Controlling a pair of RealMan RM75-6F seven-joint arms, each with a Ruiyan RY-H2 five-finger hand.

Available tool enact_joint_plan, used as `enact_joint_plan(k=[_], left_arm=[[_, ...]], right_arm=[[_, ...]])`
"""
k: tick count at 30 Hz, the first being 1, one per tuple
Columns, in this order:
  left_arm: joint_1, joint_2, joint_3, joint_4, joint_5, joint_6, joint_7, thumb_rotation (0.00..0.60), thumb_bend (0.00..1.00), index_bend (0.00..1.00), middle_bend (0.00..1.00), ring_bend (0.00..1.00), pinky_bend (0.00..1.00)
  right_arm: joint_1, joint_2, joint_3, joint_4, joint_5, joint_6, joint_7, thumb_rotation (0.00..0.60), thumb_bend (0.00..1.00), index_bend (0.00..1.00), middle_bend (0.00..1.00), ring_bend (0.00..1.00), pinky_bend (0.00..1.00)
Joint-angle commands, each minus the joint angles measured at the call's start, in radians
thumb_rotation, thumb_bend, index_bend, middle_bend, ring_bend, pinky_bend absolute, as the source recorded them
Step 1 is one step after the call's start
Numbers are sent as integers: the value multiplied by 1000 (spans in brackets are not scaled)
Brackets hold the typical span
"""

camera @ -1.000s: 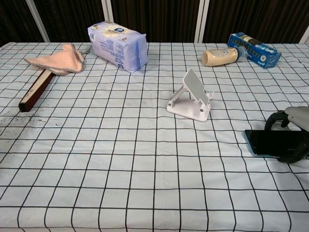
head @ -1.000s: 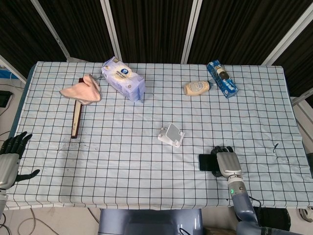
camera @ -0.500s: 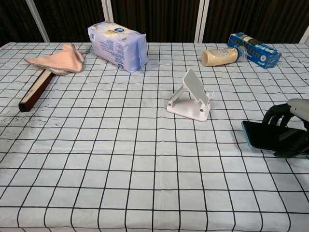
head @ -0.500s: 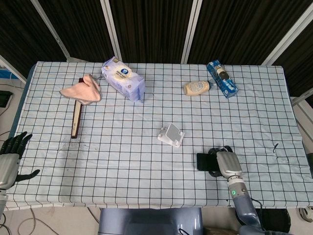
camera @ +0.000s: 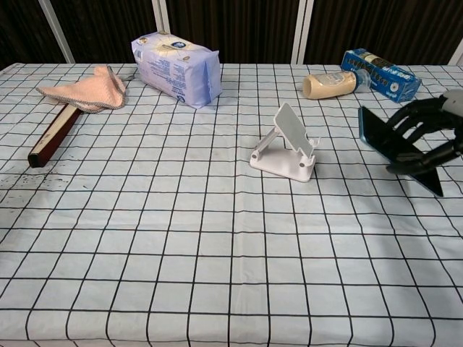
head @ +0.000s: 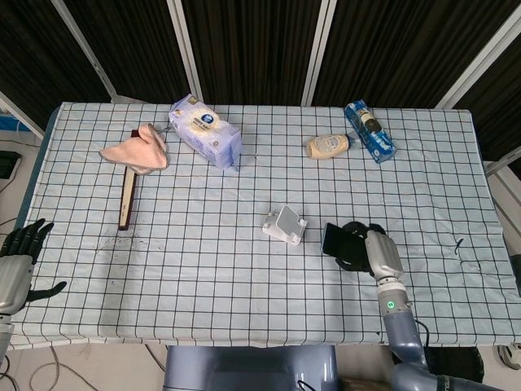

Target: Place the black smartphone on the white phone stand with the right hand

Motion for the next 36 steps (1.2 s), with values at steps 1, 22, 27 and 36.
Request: enact_joint_plan(k=[1,22,27,36], left_arm=[[0,-1,0,-1,0,1,1,600,0,0,0,0,0],[-5,12,3,-8,-5,-20,-32,600,0,0,0,0,0],[-7,14,3,-11,-10,-29,-39,600,0,0,0,0,0],[-11,24,2,-15,-15,-41,-63,600,0,0,0,0,0]], right_arm=[[16,-40,46,-29,34,32,18,600,613,580,455,397,142],[147,-294,230,-14,193,135,91,600,609,580,455,396,142],[173,-351,245,23,174,161,109,600,608,580,455,396,142],[207,-437,263,106,175,169,139,600,606,580,455,395,142]])
